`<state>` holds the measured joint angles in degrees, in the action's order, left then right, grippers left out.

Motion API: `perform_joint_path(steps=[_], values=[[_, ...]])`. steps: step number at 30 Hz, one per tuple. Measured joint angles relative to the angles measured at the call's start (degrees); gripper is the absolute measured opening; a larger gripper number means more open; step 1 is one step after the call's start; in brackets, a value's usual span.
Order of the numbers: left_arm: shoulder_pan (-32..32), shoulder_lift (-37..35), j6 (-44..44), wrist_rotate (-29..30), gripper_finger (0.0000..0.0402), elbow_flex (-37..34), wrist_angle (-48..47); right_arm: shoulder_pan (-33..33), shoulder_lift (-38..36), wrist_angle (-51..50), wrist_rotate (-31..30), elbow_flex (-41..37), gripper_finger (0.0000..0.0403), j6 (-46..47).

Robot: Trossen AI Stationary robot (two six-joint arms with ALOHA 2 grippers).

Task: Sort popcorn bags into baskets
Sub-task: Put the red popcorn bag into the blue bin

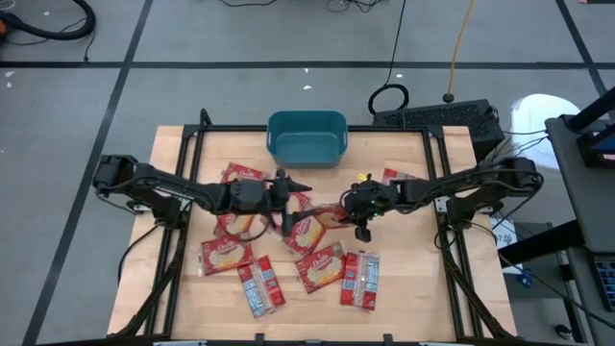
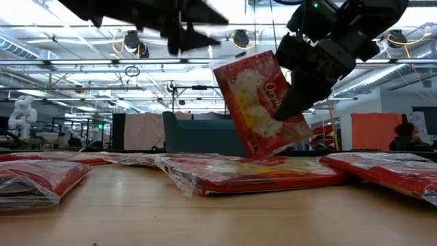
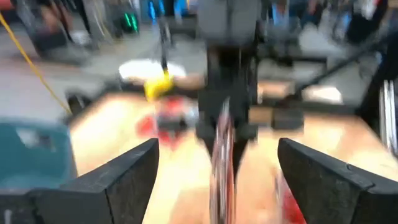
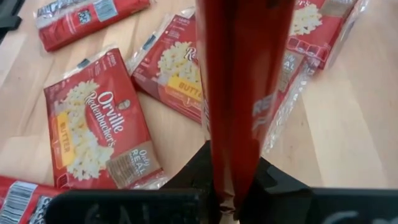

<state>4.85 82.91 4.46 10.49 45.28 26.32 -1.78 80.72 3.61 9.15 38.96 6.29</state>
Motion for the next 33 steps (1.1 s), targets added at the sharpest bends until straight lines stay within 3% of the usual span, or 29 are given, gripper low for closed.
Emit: perform_joint_path(steps=[10,16,20,28,33], values=[[-2.7,9.1,3.6,-6.3,0.0274,-0.1,3.5,0.0,1.0,2.4,-0.5,0.0,0.0023,0.0],[-3.6,12.7,3.6,-7.1,0.0239,0.0,7.2,0.0,1.0,2.4,-2.0,0.0,0.0024,-0.1],[-3.7,12.7,3.4,-7.5,0.0181,0.0,7.1,0.0,1.0,2.4,-4.6,0.0,0.0023,0.0],[-3.7,12.7,1.2,-8.8,0.002,0.0,7.0,0.0,0.4,2.3,-4.9,0.0,0.0034,-0.1],[-3.5,10.9,0.1,-8.9,0.0018,0.0,6.8,-0.1,-3.6,1.7,-7.1,-0.1,0.0064,-0.6]])
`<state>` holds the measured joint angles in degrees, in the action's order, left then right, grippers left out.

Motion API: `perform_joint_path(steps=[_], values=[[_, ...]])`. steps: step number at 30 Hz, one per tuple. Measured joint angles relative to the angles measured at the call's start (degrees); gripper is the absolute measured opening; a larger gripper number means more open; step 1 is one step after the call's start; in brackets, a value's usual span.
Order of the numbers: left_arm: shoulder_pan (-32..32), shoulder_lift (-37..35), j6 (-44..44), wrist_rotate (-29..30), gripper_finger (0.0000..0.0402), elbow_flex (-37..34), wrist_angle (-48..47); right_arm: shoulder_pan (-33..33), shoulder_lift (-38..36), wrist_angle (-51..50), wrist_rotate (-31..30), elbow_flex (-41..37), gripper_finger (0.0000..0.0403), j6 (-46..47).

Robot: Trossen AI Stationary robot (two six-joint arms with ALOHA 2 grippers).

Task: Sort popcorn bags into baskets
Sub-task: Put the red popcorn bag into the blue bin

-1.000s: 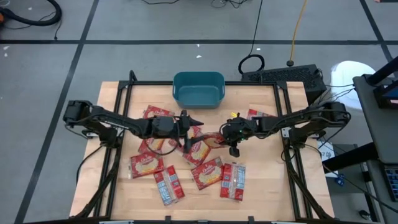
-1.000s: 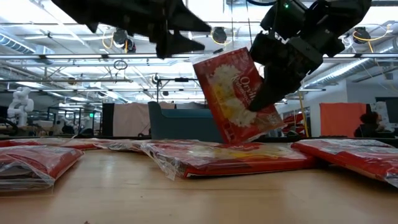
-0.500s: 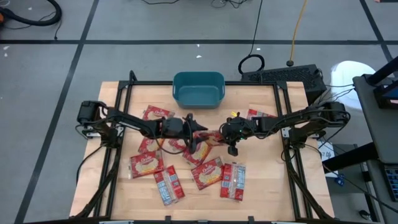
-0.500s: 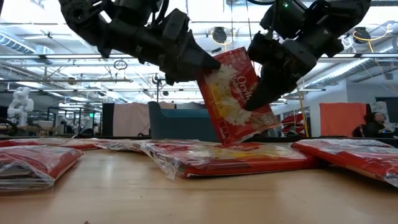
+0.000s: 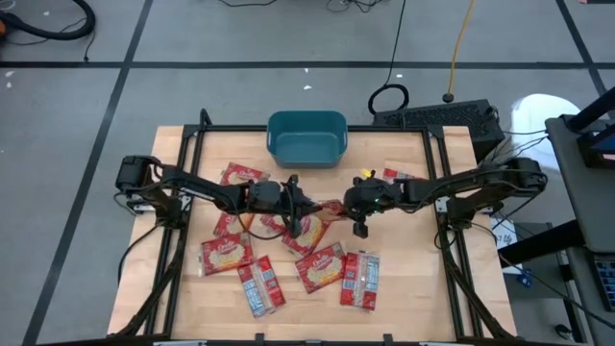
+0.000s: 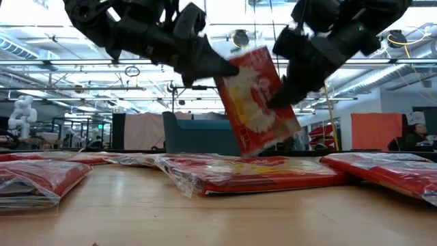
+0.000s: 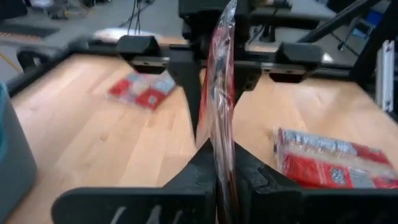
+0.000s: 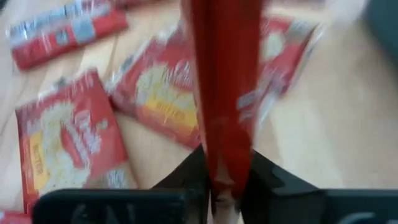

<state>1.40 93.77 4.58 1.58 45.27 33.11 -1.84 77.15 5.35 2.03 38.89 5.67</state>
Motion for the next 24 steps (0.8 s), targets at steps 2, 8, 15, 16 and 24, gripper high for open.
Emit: perform_joint_path(steps=[2,8,15,16,24], values=[[0.2,-1.8,-1.1,0.1,0.0017,0.0,-0.2,0.0,-3.1,-1.0,-2.1,0.0,0.0087,-0.7],[0.2,-9.0,-5.1,0.1,0.001,0.0,-2.7,0.0,-13.2,-3.9,-5.4,0.0,0.0165,-3.5],[0.2,-13.8,-7.1,0.1,0.0006,-1.7,-3.3,0.0,-22.1,-1.0,-6.7,-6.5,0.0219,-3.5],[0.2,-14.5,-6.9,0.1,0.0007,-2.8,-3.5,0.0,-22.6,1.2,-6.7,-8.0,0.0222,-3.0],[0.4,-14.2,-5.6,1.5,0.0005,-13.8,21.2,0.9,-19.2,26.9,-6.5,-19.6,0.022,1.5]])
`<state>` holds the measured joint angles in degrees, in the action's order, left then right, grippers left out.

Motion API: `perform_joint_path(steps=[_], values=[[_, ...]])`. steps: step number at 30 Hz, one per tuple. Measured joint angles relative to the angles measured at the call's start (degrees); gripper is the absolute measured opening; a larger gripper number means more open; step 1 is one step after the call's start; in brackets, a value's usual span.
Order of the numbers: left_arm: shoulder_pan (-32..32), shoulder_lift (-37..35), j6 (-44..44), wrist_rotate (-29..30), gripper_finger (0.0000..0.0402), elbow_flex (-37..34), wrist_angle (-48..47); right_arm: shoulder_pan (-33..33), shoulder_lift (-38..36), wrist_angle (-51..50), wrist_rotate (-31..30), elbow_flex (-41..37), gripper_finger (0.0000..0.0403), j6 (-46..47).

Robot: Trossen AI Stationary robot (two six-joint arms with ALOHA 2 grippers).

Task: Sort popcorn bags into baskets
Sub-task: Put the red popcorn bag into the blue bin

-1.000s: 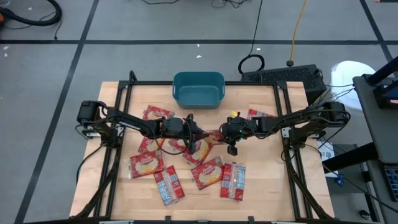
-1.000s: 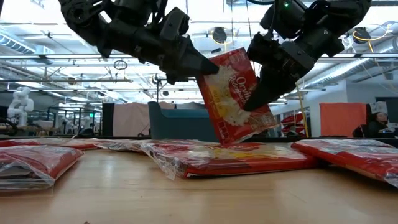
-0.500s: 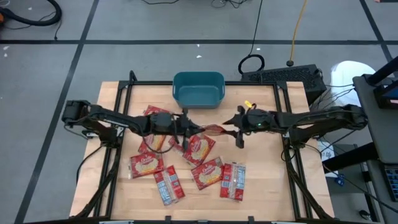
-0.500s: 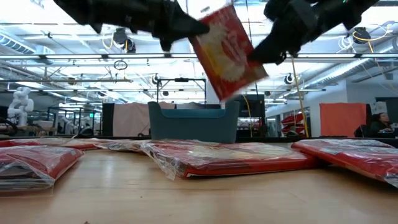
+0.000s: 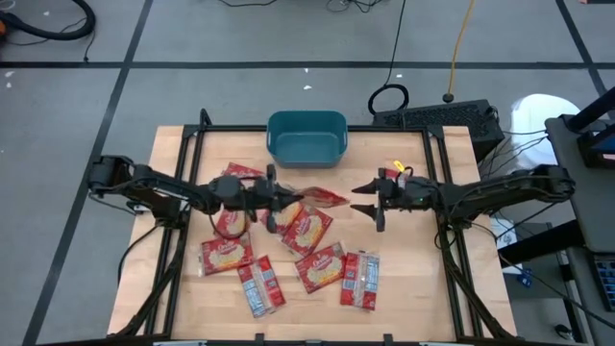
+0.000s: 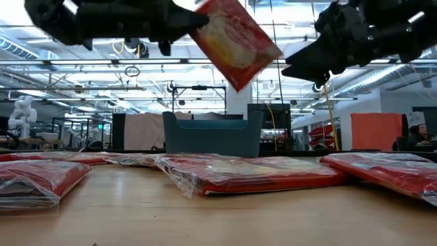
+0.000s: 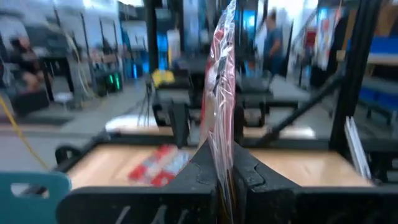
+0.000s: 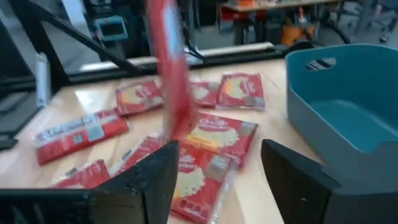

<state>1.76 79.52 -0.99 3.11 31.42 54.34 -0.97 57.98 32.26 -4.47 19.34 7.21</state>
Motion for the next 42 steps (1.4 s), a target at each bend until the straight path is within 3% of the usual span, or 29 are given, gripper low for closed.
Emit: perform_joint_path(steps=[4,9,15,20,28,35,42], values=[[0.0,-0.1,1.4,2.4,0.0012,-3.6,3.7,0.4,3.0,8.5,-0.1,-1.2,0.022,0.8],[0.0,-0.1,4.4,6.1,0.0008,-4.6,2.3,1.0,5.3,9.1,-2.5,1.1,0.0217,1.1],[-0.3,-0.1,7.6,6.2,0.0011,-4.7,-0.8,2.3,6.5,2.6,-7.5,6.2,0.0217,-2.3],[-1.7,-0.1,10.4,6.0,0.001,-4.6,-3.2,2.1,9.2,-8.4,-7.6,14.3,0.0217,-5.4],[-2.0,-0.1,11.7,1.8,0.0016,-4.6,-7.2,1.0,16.5,-12.4,0.1,22.7,0.02,-6.4],[-0.7,-0.1,10.2,0.9,0.0005,-4.6,-9.2,0.7,20.9,-12.3,1.8,23.5,0.0182,-5.6],[0.2,-0.1,9.7,0.8,0.0022,-4.6,-9.3,-0.2,24.6,-13.8,6.2,23.4,0.0169,-3.5]])
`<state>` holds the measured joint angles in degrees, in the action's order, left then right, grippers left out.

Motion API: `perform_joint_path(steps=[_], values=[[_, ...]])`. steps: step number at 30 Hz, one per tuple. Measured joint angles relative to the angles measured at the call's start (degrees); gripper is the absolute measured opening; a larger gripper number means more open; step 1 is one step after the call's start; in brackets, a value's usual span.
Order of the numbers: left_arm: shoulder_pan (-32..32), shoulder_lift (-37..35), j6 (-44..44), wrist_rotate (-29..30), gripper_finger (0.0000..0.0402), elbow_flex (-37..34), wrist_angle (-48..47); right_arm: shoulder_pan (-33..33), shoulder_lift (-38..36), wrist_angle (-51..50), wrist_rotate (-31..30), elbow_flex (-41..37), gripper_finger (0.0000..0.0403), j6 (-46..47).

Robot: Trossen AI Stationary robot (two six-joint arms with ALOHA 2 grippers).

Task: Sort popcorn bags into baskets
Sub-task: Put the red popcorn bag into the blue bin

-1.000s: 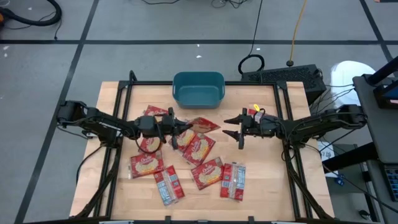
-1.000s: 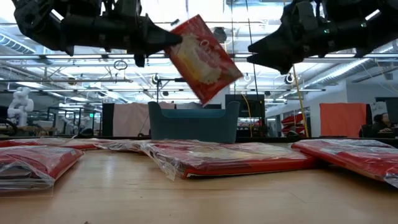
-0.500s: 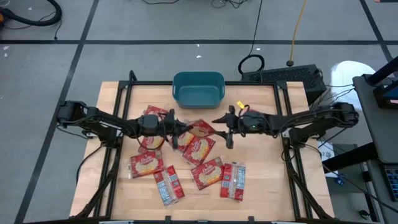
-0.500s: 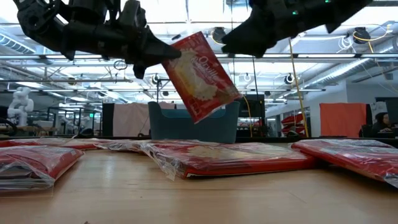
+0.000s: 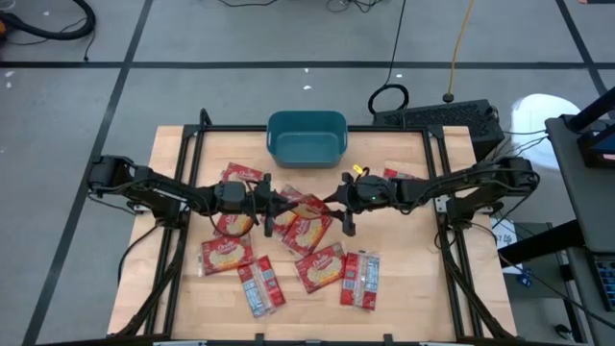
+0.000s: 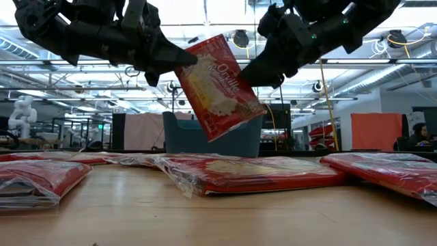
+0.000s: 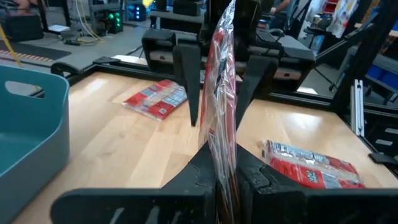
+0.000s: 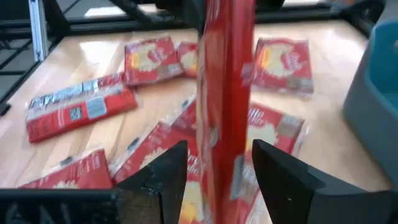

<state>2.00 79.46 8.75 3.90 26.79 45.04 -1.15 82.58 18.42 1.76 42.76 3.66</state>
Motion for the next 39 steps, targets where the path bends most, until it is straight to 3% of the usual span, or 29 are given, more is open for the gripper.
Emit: perform_joint_path(steps=[10,16,23,32,39], values=[[0.0,0.0,0.0,0.1,0.0025,0.0,-0.3,0.0,3.6,8.1,1.4,0.0,0.0127,0.1],[0.4,0.0,-1.2,4.1,0.0007,0.0,-0.3,-0.2,3.6,8.3,1.1,0.0,0.0103,0.2],[1.0,0.0,-3.8,5.3,0.0007,0.0,7.1,-0.2,3.6,8.6,-1.7,0.0,0.0134,-0.1],[1.6,0.0,-7.1,5.2,0.0009,0.1,15.1,-0.2,3.6,18.4,-0.6,0.0,0.017,-1.4],[1.6,0.0,-9.2,4.8,0.0013,0.1,17.6,-0.3,3.6,23.7,3.0,0.0,0.0111,-1.2]])
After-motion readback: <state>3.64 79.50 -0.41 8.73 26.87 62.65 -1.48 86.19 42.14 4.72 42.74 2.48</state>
